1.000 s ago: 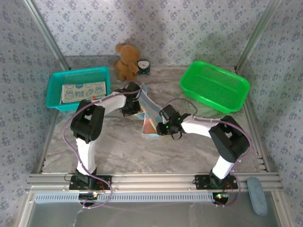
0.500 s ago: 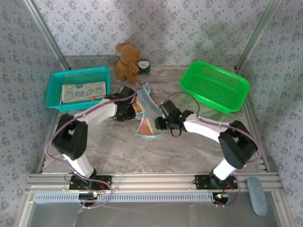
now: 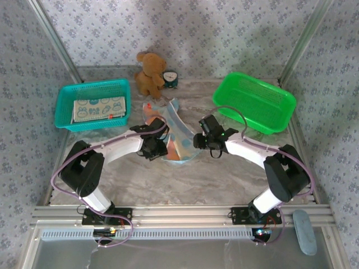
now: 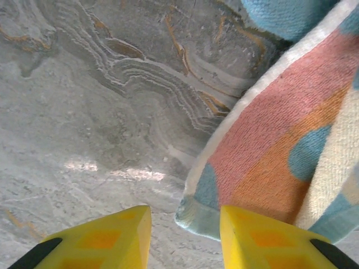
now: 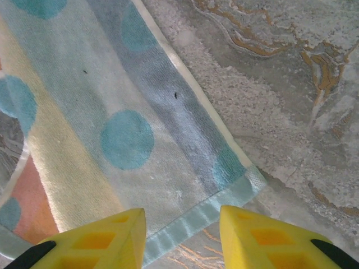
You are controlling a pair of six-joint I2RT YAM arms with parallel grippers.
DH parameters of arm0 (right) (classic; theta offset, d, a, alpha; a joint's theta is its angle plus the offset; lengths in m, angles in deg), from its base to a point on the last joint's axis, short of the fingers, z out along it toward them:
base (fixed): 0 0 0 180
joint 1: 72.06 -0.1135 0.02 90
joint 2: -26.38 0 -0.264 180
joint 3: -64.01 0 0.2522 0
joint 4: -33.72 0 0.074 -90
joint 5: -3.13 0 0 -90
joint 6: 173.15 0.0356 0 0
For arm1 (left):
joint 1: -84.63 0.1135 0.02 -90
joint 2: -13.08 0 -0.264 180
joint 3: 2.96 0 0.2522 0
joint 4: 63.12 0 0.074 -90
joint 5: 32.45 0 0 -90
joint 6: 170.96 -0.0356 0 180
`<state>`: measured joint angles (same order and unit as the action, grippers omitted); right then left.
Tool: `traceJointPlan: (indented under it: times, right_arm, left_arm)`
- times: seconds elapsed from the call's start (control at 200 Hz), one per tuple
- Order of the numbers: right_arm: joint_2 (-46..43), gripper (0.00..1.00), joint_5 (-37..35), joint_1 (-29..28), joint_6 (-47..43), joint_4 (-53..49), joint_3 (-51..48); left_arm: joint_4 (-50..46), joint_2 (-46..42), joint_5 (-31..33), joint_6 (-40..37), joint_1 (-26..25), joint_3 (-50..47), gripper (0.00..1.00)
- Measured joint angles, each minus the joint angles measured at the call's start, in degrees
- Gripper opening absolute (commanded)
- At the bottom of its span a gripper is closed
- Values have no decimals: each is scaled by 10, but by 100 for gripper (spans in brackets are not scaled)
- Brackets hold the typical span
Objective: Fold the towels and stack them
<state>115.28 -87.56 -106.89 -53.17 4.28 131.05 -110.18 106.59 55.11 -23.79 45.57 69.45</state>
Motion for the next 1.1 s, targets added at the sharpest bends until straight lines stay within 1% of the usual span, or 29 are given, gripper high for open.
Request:
traceJointPlan:
  times: [0.24, 0.39, 0.49, 0.59, 0.685, 0.894, 1.099]
  right_arm:
    - [-3, 43, 0, 18, -5, 0, -3]
    - [-4, 46, 0, 28, -9, 0, -7]
    - [-4, 46, 0, 33, -9, 0, -10]
    - [-3, 46, 0, 38, -9, 0, -10]
    - [6, 46, -1, 42, -9, 0, -9]
    - [64, 46, 0, 44, -9, 1, -1]
    - [97, 46, -5, 34, -9, -5, 15]
  left_arm:
    - [16, 14, -5, 27, -15, -9, 39]
    - [17, 14, -5, 38, -16, -17, 40]
    - [18, 15, -5, 40, -16, -18, 33]
    - [28, 23, -5, 42, -16, -18, 21]
    - [38, 37, -5, 43, -16, -18, 11]
    - [46, 45, -5, 41, -16, -18, 3]
    - [49, 45, -5, 42, -16, -18, 2]
